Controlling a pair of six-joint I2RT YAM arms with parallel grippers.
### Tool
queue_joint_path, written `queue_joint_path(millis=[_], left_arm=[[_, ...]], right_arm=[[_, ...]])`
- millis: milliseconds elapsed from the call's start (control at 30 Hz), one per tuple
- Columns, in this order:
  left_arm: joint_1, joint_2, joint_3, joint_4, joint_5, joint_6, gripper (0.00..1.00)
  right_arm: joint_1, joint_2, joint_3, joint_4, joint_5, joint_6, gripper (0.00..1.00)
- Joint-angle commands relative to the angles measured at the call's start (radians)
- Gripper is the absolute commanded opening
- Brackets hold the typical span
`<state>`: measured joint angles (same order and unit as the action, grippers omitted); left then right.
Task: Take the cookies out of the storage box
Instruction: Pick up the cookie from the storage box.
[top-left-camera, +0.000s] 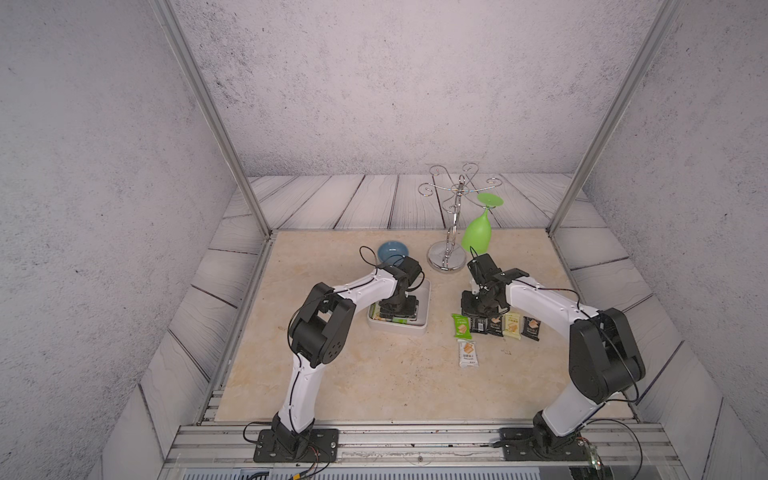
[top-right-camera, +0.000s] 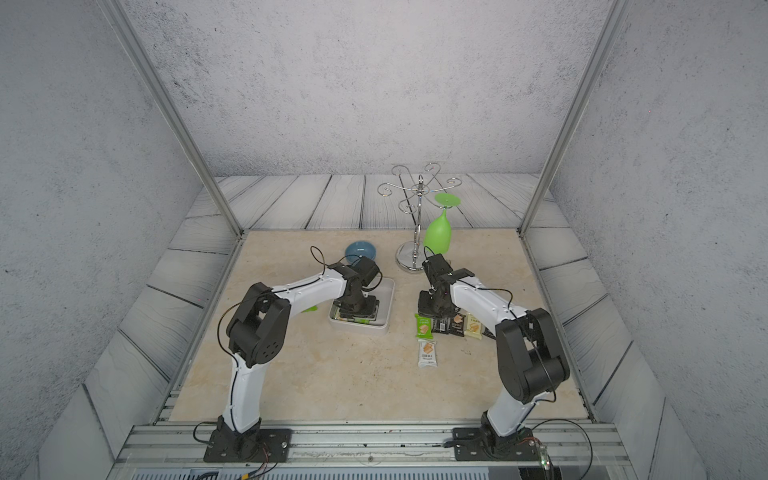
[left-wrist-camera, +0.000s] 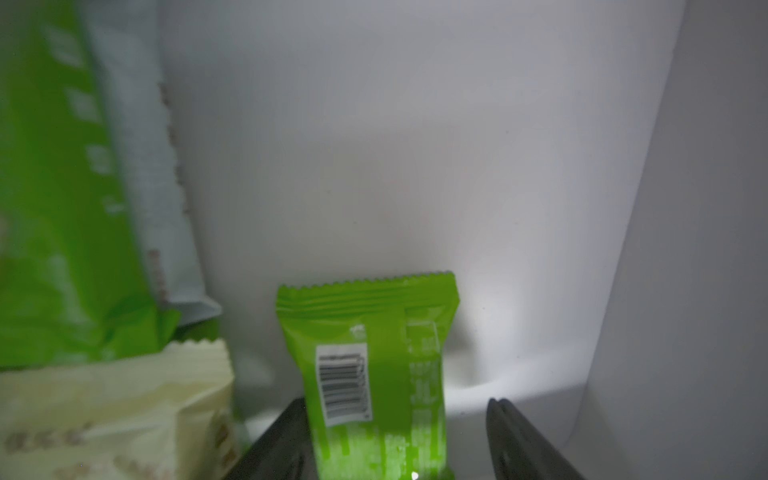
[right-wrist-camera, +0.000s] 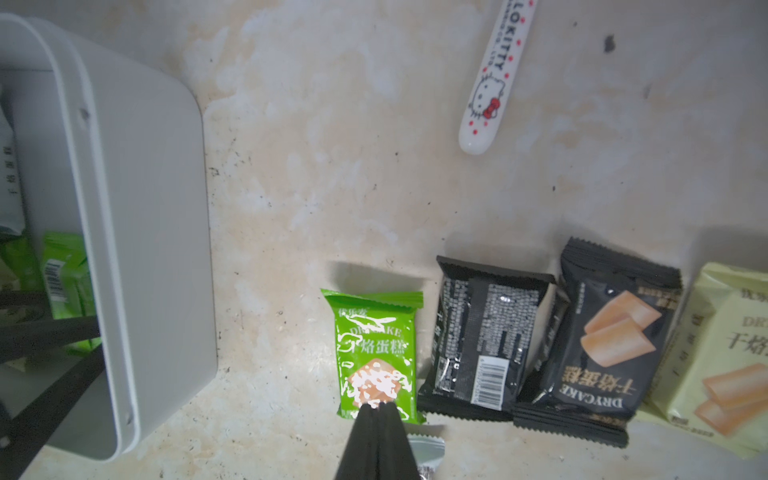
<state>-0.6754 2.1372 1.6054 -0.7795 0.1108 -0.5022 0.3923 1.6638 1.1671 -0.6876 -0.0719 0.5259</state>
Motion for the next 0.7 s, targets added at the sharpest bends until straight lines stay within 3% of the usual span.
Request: queue_joint_path(millis=[0, 267, 433, 667], left_arm=[[-0.006, 0.038, 0.034, -0.069, -0.035, 0.029, 0.71], [-0.007, 0.07, 0.042, -0.076, -0.043, 0.043, 0.7], [-0.007, 0.071, 0.047, -0.075, -0.046, 0.047, 0.55], [-0.007, 0.049, 0.048, -0.051, -0.046, 0.05, 0.49]], right_arm=[[0.001, -0.032, -0.005, -0.019, 0.024, -0.009, 0.07], [0.0, -0.03, -0.004, -0.018, 0.029, -0.012, 0.07], [0.0, -0.032, -0.006, -0.02, 0.027, -0.014, 0.07], [0.0, -0.029, 0.009, -0.027, 0.026, -0.015, 0.07]])
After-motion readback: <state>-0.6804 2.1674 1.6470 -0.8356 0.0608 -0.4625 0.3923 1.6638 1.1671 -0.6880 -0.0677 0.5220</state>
